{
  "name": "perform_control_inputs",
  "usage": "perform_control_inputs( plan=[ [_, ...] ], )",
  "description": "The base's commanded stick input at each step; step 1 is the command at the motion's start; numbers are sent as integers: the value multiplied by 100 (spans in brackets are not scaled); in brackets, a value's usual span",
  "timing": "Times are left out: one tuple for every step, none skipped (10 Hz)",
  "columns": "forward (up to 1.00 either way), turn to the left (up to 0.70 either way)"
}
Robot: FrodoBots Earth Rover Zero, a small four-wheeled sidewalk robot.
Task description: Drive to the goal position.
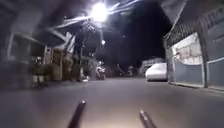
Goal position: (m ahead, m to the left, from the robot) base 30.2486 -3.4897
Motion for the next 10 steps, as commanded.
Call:
perform_control_inputs(
  plan=[
    [100,2],
    [100,2],
    [100,2],
    [100,2],
    [100,2],
    [100,2],
    [100,2],
    [100,2],
    [100,2],
    [100,2]
  ],
)
